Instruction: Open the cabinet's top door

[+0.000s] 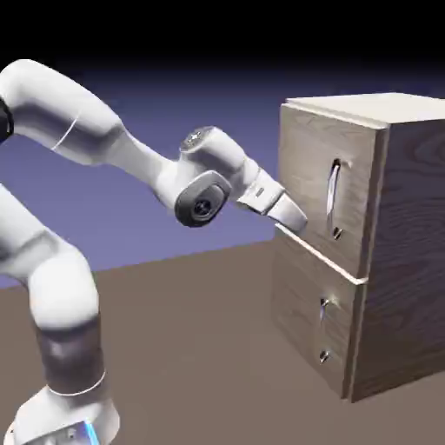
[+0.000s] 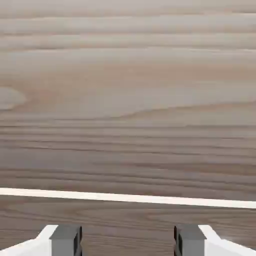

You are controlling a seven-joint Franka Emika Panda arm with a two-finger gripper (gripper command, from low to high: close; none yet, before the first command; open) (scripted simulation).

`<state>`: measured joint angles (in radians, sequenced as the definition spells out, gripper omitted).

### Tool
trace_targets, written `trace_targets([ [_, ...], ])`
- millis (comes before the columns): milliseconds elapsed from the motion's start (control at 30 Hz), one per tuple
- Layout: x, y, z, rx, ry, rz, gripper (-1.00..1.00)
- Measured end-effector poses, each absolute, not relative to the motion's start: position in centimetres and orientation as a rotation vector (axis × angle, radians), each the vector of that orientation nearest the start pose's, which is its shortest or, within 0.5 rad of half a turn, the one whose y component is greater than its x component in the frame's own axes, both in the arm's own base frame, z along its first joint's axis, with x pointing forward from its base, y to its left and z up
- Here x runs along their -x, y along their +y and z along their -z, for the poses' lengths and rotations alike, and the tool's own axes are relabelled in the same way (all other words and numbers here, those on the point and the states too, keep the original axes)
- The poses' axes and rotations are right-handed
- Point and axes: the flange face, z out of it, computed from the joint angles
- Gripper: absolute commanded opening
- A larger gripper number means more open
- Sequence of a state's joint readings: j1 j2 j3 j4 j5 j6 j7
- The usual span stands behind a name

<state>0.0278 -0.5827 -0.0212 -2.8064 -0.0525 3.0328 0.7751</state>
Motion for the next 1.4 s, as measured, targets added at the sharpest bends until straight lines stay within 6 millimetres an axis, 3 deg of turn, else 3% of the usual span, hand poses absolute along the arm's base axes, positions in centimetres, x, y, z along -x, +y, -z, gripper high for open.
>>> trace_targets([
  [367,-37.2,1.4,-51.1,2.431,0.831,1.205,0.00],
  [700,-35.2,0.8,-53.7,2.356,0.770,1.343,0.00],
  [1033,-33.6,-1.0,-54.6,2.250,0.736,1.475,0.00],
  [1400,-32.8,-4.0,-53.6,2.100,0.716,1.599,0.00],
])
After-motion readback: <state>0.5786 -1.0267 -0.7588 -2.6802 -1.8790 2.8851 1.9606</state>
